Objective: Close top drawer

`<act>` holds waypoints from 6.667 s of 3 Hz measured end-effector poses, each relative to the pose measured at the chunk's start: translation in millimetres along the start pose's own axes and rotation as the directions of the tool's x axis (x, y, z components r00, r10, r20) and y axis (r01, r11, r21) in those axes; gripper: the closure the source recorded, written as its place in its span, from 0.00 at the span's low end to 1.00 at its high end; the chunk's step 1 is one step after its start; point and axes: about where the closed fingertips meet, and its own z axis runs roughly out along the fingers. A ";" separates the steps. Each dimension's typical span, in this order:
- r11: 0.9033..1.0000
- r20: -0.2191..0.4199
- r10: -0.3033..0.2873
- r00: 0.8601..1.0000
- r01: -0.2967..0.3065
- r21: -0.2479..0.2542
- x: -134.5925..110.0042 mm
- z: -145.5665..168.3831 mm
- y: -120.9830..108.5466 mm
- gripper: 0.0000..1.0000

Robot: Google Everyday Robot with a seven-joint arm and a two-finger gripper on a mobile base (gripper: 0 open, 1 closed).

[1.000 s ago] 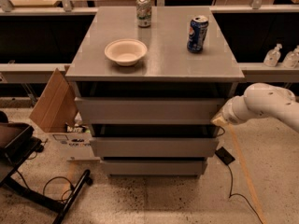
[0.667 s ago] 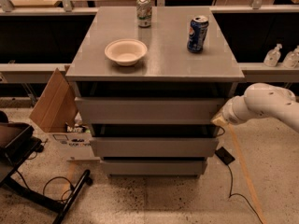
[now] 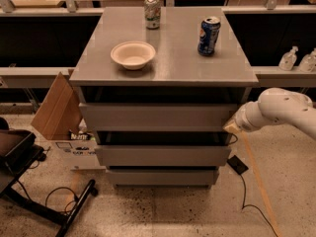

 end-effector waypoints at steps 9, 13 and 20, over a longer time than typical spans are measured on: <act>1.000 0.000 0.000 1.000 0.000 0.000 0.9 -0.8 0.8 1.00; 1.000 -0.018 -0.021 1.000 0.020 -0.024 1.5 0.3 7.3 0.76; 0.942 -0.368 -0.335 0.868 0.306 -0.136 -24.2 -238.2 -24.2 1.00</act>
Offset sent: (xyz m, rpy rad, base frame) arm -0.0264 0.0077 -0.0162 0.0036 0.1021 0.0721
